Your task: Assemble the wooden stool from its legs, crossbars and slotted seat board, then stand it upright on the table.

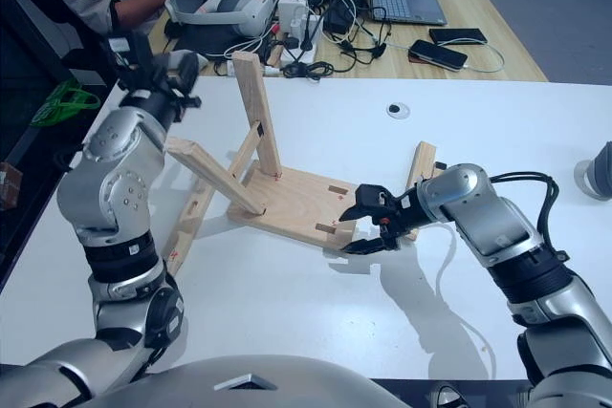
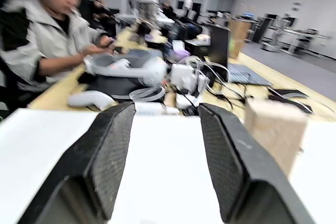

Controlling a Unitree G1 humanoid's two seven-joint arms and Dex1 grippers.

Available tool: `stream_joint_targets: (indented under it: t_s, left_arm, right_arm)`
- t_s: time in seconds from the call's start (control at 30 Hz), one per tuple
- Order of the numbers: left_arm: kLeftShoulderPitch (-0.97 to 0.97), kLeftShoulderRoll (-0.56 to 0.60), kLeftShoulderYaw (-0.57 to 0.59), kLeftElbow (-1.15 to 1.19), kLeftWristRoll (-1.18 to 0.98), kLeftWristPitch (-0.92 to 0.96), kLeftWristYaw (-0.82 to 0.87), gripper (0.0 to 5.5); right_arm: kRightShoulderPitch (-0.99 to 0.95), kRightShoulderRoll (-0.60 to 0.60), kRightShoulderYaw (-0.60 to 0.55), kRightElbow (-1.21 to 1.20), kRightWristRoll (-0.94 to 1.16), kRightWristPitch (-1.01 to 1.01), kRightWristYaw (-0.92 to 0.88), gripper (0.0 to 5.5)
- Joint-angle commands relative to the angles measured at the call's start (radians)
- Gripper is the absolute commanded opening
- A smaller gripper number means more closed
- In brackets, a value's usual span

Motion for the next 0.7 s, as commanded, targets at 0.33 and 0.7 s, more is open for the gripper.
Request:
stream_joint_targets:
  t_s: [0.33, 0.7]
  left_arm:
    - [-0.256, 0.129, 0.234, -0.145, -0.792, 0.300, -0.184, 2.28]
    - [0.154, 0.544, -0.386, -0.360, -0.604, 0.270, -0.400, 2.28]
  right_arm:
    - [0.066, 0.032, -0.018, 0.007, -0.054, -0.005, -0.026, 3.36]
    - [-0.093, 0.156, -0.119, 0.255, -0.127, -0.079, -0.207, 3.36]
